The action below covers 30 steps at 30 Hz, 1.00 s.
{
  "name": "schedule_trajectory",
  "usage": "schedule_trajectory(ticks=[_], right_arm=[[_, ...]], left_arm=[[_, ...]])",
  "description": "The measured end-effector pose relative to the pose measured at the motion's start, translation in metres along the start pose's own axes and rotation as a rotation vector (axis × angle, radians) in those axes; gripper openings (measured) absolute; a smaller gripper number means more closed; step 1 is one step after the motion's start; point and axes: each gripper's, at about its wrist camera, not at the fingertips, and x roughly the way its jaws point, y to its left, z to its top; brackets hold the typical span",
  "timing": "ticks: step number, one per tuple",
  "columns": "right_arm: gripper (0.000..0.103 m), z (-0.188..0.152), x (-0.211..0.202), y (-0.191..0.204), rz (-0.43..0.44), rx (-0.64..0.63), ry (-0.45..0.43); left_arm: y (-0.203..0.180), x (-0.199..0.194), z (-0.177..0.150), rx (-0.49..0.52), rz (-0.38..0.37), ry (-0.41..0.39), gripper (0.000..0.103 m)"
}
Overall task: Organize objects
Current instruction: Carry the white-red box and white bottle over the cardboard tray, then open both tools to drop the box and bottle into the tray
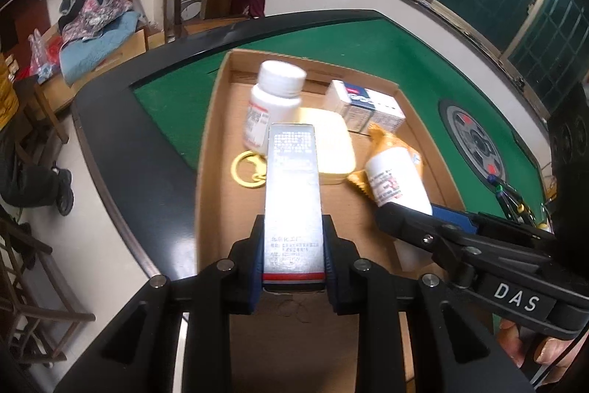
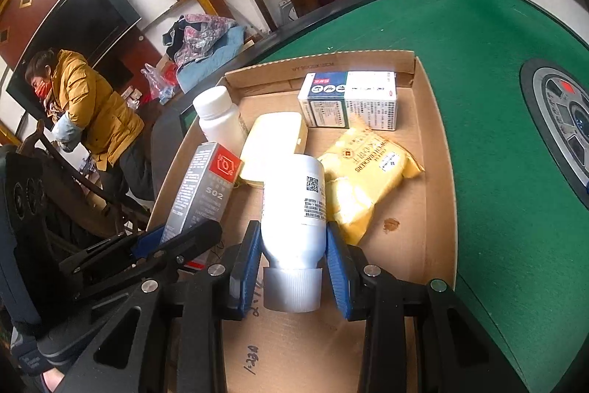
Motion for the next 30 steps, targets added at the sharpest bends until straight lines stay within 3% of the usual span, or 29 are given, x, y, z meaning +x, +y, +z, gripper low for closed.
schedule_trajectory(ticks=[30], right_arm=[[0.038,0.017,0.031,0.019,-0.045,-0.007,0.013]], left_arm=[[0.011,-0.006,0.001,-0.017,-0.018,-0.040,0.028]])
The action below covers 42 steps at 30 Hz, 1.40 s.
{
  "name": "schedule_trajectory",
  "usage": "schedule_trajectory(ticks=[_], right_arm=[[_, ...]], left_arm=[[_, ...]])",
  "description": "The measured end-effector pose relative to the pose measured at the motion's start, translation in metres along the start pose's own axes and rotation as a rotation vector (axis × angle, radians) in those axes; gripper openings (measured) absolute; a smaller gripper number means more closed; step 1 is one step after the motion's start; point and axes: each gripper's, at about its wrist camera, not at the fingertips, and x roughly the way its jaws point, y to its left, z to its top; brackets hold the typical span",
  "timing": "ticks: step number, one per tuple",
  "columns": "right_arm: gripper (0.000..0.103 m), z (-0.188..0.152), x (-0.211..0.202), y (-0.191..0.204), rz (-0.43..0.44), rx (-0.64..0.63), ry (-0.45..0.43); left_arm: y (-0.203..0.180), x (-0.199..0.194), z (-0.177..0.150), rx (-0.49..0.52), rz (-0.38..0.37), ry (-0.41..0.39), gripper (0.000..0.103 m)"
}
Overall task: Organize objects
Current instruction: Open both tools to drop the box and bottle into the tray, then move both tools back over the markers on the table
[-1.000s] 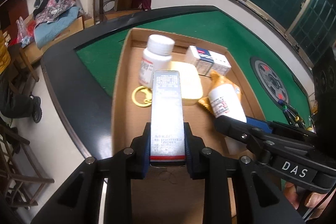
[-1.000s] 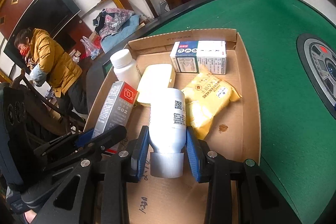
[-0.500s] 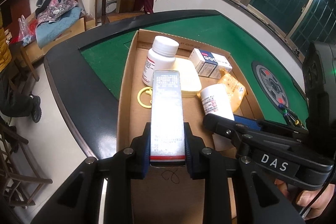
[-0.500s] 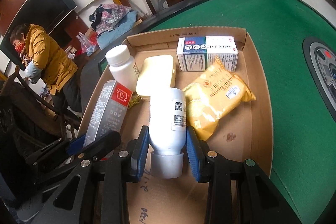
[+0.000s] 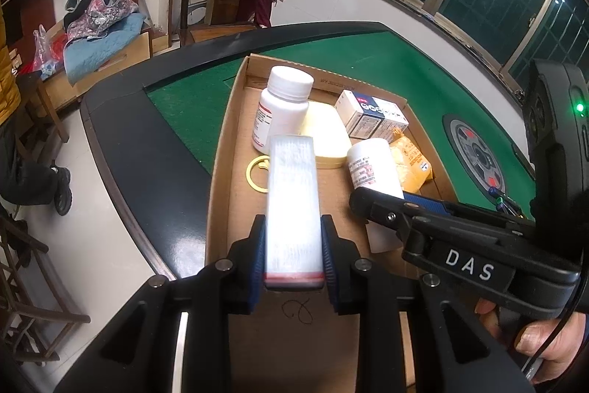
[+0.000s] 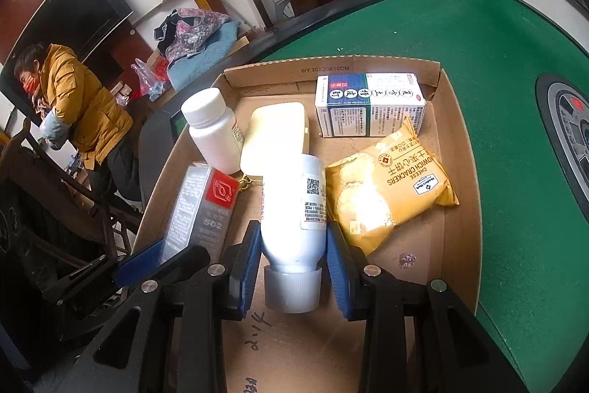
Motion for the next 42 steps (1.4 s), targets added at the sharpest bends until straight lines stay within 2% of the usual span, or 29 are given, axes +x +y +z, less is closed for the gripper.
schedule_trajectory(ticks=[4,7,9,12,20,28,42], right_arm=[[0.039,-0.001,0.000,-0.002,0.001,-0.002,0.001],[0.039,-0.001,-0.005,-0.005,0.007,0.005,-0.012],[0.041,-0.002,-0.011,-0.007,0.010,0.004,-0.021],[0.048,-0.004,-0.019,-0.009,0.002,0.004,-0.041],[0.054,-0.012,-0.036,-0.020,0.017,0.025,-0.076],[0.055,-0.024,-0.059,-0.036,0.036,0.047,-0.106],[0.059,-0.053,-0.126,-0.099,0.074,0.152,-0.204]], left_arm=[[0.001,-0.002,0.000,-0.017,-0.018,-0.003,0.032],[0.000,-0.006,-0.002,-0.018,-0.026,-0.013,0.041],[0.001,-0.011,-0.003,-0.026,-0.029,-0.031,0.050],[0.003,-0.014,-0.003,-0.045,-0.059,-0.034,0.056],[-0.007,-0.025,-0.007,-0.014,-0.043,-0.069,0.072],[-0.024,-0.034,-0.009,0.010,-0.071,-0.089,0.075],[-0.057,-0.052,-0.013,0.069,-0.088,-0.126,0.079]])
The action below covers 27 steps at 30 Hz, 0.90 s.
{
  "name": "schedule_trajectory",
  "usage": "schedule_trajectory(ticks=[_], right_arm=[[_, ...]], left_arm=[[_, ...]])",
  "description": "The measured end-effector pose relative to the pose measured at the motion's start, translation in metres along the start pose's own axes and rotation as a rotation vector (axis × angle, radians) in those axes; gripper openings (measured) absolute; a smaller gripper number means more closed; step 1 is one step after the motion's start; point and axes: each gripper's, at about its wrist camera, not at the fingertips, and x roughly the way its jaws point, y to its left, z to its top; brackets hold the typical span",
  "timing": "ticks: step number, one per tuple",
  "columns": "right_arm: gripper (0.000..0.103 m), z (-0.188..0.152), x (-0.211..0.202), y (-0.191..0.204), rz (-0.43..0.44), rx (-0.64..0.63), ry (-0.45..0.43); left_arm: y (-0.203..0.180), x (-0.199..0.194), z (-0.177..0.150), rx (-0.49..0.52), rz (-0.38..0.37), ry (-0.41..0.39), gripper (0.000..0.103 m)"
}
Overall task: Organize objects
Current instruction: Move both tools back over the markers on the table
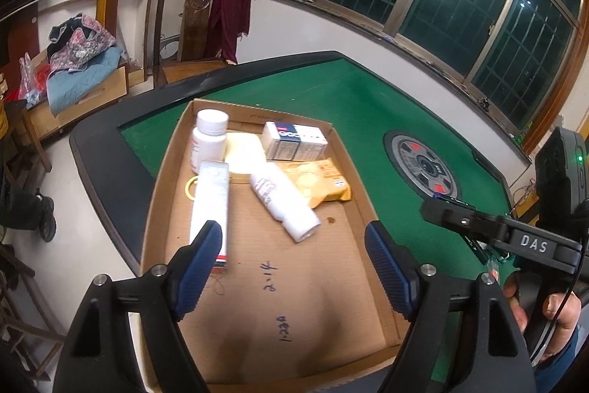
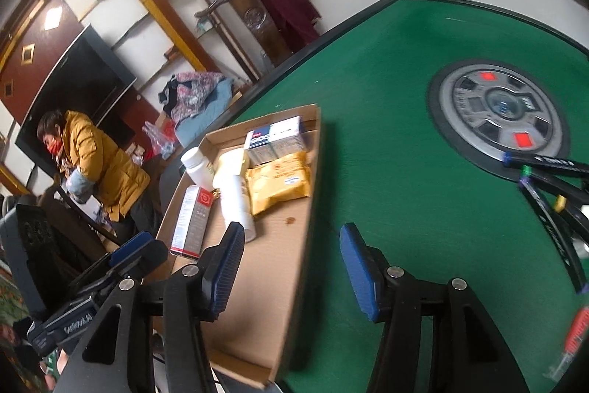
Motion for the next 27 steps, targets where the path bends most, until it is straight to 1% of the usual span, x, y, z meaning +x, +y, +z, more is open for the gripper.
schedule_trajectory(ticks=[4,8,13,18,21,25,27], right_arm=[[0.060,-0.007,-0.020,-0.023,-0.014,0.030,-0.019],[0.063,-0.013,-0.037,-0.046,-0.021,0.066,-0.039],[0.063,-0.022,-0.053,-0.074,-0.032,0.114,-0.057],[0.063,-0.033,-0.077,-0.101,-0.043,0.163,-0.097],[0.063,-0.040,-0.092,-0.118,-0.053,0.193,-0.114],[0.062,-0.053,-0.111,-0.142,-0.071,0.227,-0.133],[0.062,-0.060,-0.120,-0.155,-0.099,0.247,-0.151]], left_arm=[[-0.017,-0.002,-0.002,0.037,-0.003,-0.006,0.079],[-0.035,-0.004,-0.005,0.078,-0.011,-0.014,0.080],[-0.060,-0.004,-0.008,0.124,-0.024,-0.028,0.080],[-0.083,-0.006,-0.017,0.155,-0.059,-0.051,0.080],[-0.100,-0.006,-0.023,0.173,-0.095,-0.053,0.080],[-0.132,-0.002,-0.033,0.243,-0.139,-0.044,0.080],[-0.148,0.000,-0.038,0.279,-0.157,-0.041,0.081]])
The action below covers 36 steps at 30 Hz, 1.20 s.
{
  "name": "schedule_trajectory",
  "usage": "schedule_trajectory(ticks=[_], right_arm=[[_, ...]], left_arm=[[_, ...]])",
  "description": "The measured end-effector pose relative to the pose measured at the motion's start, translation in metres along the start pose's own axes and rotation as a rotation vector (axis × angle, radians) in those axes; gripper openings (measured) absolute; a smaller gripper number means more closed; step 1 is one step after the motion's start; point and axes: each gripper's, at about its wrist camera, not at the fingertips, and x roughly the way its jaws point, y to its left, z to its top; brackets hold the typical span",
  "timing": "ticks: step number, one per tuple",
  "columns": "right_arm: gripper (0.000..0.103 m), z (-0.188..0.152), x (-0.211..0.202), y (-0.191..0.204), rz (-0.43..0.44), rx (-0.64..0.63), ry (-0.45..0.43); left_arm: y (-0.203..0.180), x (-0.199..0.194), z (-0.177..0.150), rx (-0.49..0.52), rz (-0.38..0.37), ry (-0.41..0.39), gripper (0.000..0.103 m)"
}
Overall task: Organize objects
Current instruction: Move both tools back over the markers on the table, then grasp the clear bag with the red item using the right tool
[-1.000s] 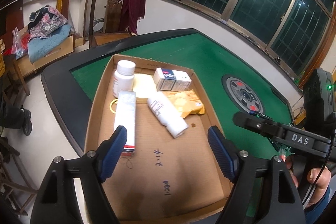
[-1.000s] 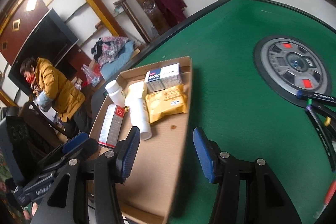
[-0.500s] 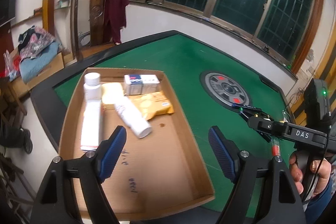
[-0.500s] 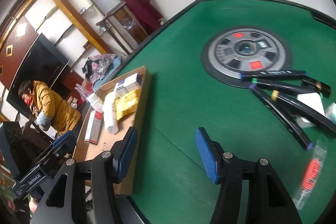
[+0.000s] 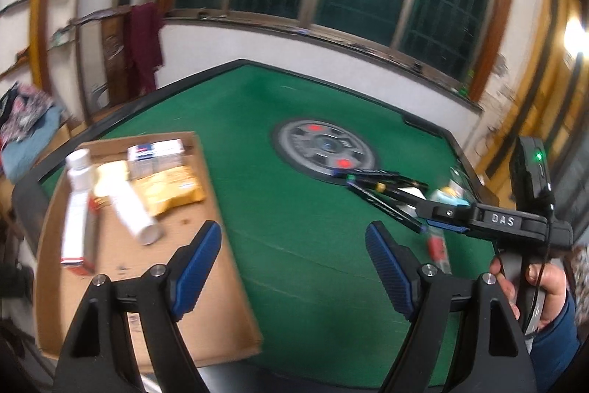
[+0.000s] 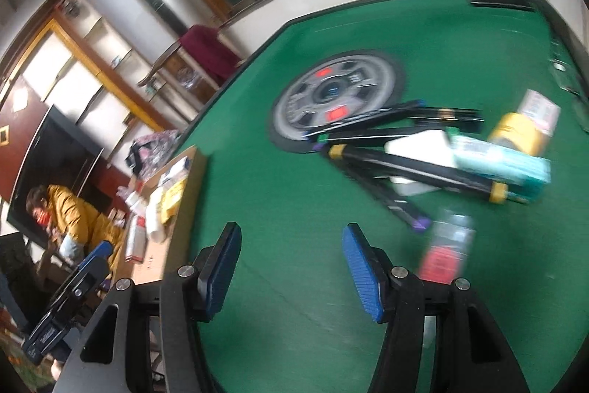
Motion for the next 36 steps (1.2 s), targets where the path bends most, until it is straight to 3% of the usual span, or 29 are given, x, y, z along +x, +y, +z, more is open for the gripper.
schedule_trajectory(ticks=[5,12,24,27,36], right_arm=[[0.062,-0.002,-0.020,-0.038,-0.058,0.058,-0.055],[0.062,0.001,-0.028,-0.073,-0.110,0.145,-0.076],[0.068,0.005,-0.027,-0.081,-0.272,0.098,-0.083],[0.068,0.006,-0.028,-0.083,-0.302,0.095,-0.079],[0.068,0.002,-0.014,-0.080,-0.278,0.094,-0.002]], left_arm=[[-0.045,0.026,-0.009,0.081,-0.091,0.029,0.085],[-0.083,0.082,-0.032,0.125,-0.138,0.134,0.085],[-0.070,0.111,-0.048,0.063,-0.160,0.193,0.085],[-0.067,0.108,-0.048,0.048,-0.175,0.175,0.085],[-0.053,0.115,-0.048,-0.045,-0.232,0.222,0.085]])
